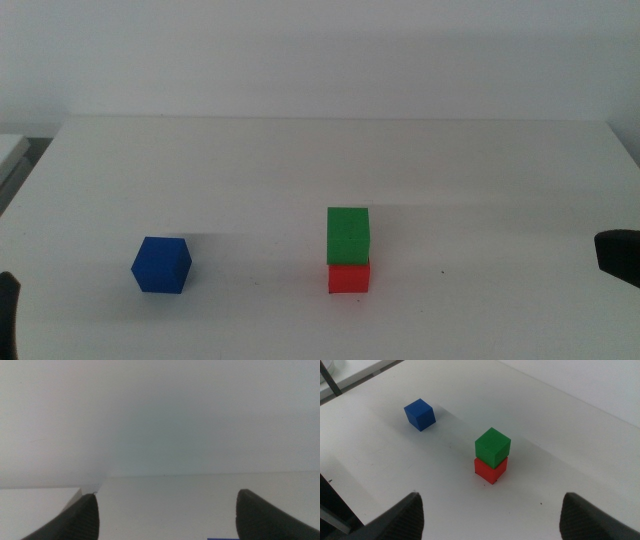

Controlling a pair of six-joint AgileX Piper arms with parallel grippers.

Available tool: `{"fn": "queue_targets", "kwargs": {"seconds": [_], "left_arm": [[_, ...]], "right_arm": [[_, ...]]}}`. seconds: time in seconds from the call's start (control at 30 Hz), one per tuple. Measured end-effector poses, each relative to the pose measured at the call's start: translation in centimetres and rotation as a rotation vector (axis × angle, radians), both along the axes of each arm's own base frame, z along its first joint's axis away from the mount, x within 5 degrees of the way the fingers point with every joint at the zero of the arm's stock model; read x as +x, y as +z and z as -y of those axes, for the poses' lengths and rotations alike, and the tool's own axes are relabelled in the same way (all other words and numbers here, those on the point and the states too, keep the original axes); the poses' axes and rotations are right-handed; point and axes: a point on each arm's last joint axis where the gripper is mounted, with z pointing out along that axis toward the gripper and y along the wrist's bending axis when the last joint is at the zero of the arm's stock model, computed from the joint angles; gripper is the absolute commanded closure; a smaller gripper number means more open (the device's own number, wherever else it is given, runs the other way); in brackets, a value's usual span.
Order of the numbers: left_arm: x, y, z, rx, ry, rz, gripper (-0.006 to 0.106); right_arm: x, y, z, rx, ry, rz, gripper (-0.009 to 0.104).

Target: Stack red cubes first, then green, then blue cubes in a specific spot.

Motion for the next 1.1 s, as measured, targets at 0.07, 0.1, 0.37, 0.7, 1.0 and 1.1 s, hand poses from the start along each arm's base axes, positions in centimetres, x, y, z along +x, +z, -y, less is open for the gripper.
{"fn": "queue_targets", "kwargs": {"seconds": [0.07,0.1,0.37,0.7,1.0,1.1], "left_arm": [[0.0,-0.1,0.0,0.0,-0.001,-0.009,0.007],[0.1,0.1,0.0,0.0,0.0,-0.034,0.007],[4.6,10.2,0.2,-0.027,-0.029,-0.484,0.007],[11.5,11.9,0.7,-0.155,-0.113,-1.07,0.007],[16.9,7.4,2.3,-0.116,-0.182,-1.302,0.007],[18.5,6.6,3.2,-0.085,-0.175,-1.332,0.007]], "right_arm": [[0.0,0.0,0.0,0.001,0.0,0.001,0.017],[0.0,0.0,0.0,0.001,0.0,0.001,0.017],[0.0,0.0,0.0,0.003,0.0,0.003,0.017],[0.0,0.0,0.0,0.004,0.001,0.001,0.017],[0.0,0.0,0.0,0.004,0.001,0.001,0.017],[0.0,0.0,0.0,0.004,0.001,0.001,0.017]]}}
